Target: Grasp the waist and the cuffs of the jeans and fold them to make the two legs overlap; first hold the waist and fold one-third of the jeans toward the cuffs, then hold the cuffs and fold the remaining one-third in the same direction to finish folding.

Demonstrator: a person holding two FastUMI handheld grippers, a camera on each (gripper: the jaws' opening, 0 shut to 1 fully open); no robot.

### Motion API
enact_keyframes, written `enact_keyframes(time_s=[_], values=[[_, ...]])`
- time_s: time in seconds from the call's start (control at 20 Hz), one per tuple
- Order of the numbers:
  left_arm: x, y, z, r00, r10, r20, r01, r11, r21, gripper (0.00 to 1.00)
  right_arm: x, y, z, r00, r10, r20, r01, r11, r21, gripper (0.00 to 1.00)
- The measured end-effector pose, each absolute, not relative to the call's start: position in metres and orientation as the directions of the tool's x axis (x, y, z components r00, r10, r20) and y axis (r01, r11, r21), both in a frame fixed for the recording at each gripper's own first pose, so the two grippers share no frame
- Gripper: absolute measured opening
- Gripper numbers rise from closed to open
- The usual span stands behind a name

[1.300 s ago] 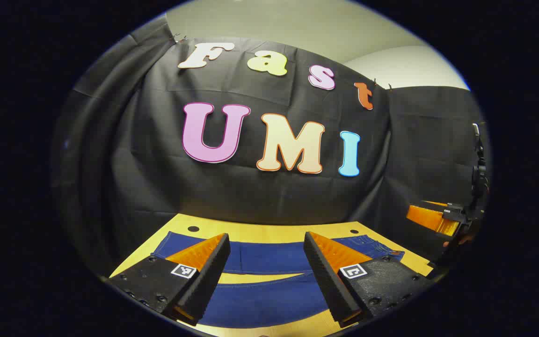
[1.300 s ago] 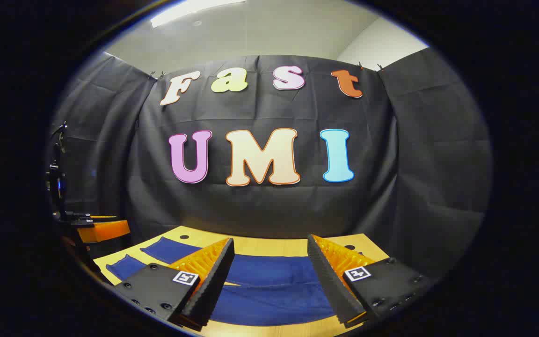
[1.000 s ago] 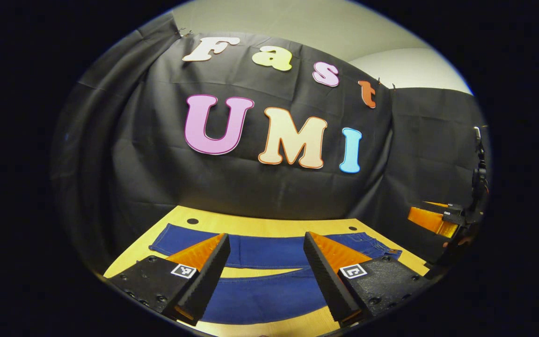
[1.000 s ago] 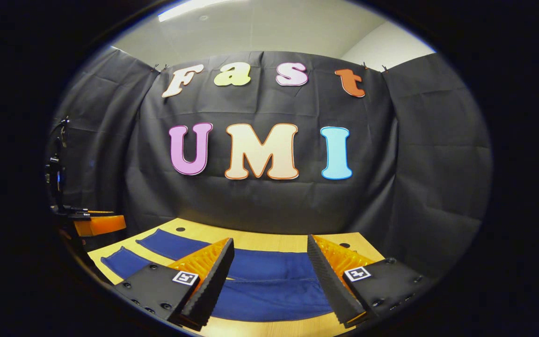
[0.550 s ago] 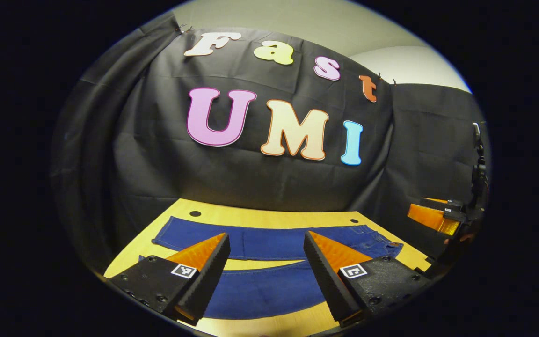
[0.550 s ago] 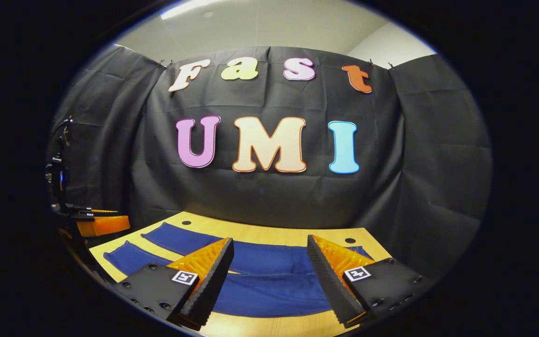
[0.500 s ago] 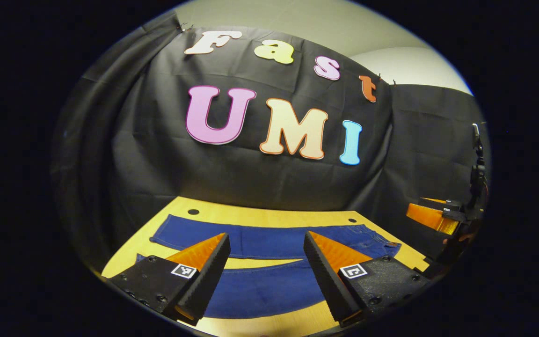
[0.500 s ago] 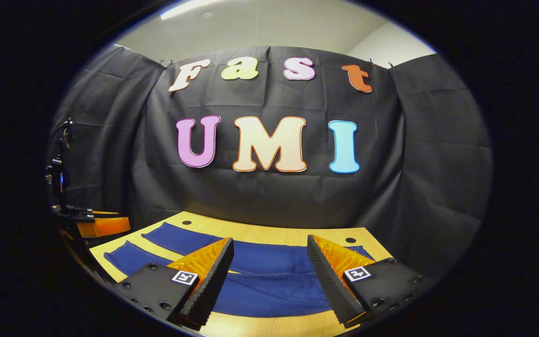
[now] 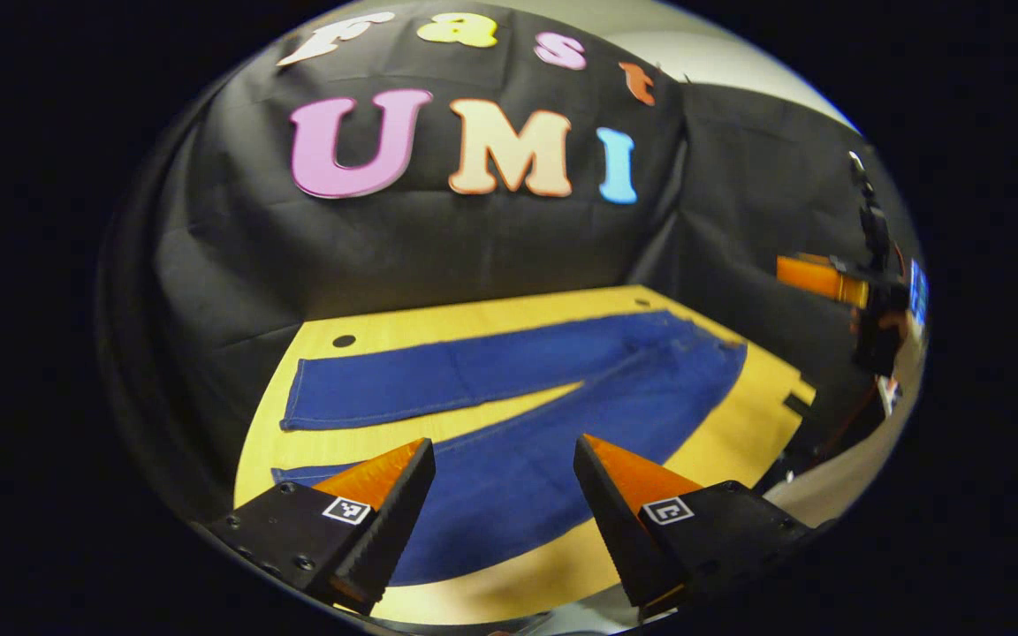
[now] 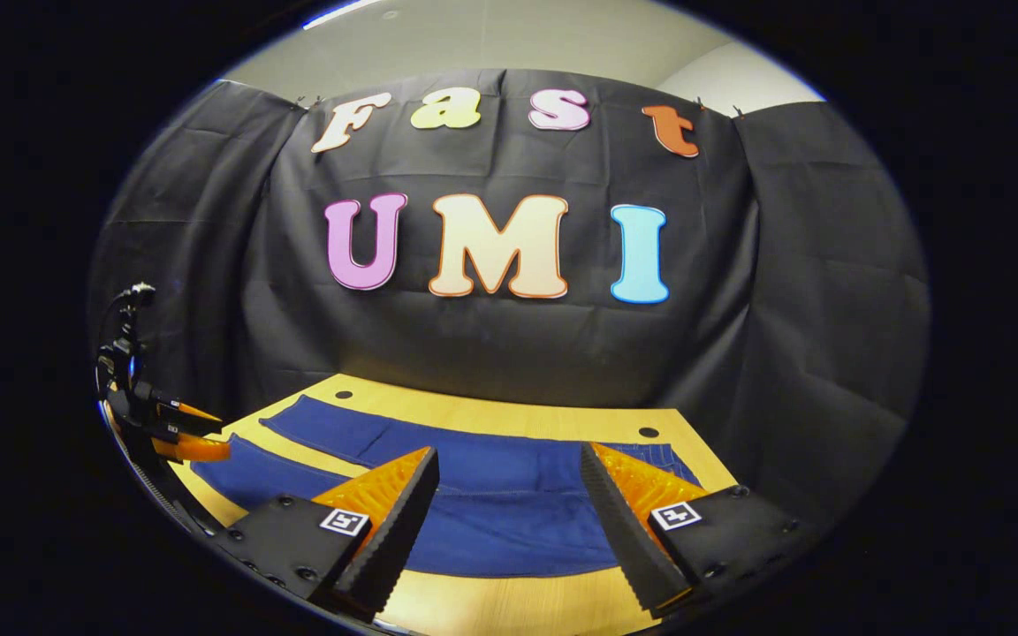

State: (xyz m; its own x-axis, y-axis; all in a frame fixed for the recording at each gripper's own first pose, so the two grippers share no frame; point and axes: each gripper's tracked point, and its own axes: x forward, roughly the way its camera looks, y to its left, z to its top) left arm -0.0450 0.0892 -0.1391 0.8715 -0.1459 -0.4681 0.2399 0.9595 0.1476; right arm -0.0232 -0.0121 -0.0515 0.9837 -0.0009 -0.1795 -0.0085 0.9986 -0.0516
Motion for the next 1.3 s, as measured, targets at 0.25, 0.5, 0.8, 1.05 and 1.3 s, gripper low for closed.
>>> enact_keyframes(time_s=[0.25, 0.5, 0.8, 1.05, 1.3], values=[[-0.075, 0.126, -0.172, 0.747, -0.177, -0.641, 0.364, 0.916, 0.171, 0.95, -0.03, -0.016, -0.072, 0.97, -0.006, -0.241, -0.015, 0.996, -0.086, 1.0], [-0.104, 0.153, -0.218, 0.542, -0.163, -0.824, 0.552, 0.809, 0.203, 0.95, -0.039, -0.004, -0.099, 0.951, 0.032, -0.309, -0.068, 0.992, -0.107, 1.0], [-0.123, 0.174, -0.251, 0.369, -0.112, -0.923, 0.628, 0.762, 0.159, 0.93, -0.051, 0.005, -0.122, 0.926, 0.058, -0.374, -0.114, 0.985, -0.13, 0.99], [-0.13, 0.187, -0.263, 0.295, -0.06, -0.954, 0.645, 0.749, 0.152, 0.87, -0.056, 0.0, -0.128, 0.916, 0.051, -0.399, -0.109, 0.986, -0.125, 0.99], [-0.135, 0.194, -0.274, 0.228, -0.033, -0.973, 0.674, 0.727, 0.133, 0.86, -0.054, -0.008, -0.133, 0.91, 0.037, -0.413, -0.099, 0.987, -0.13, 0.99]])
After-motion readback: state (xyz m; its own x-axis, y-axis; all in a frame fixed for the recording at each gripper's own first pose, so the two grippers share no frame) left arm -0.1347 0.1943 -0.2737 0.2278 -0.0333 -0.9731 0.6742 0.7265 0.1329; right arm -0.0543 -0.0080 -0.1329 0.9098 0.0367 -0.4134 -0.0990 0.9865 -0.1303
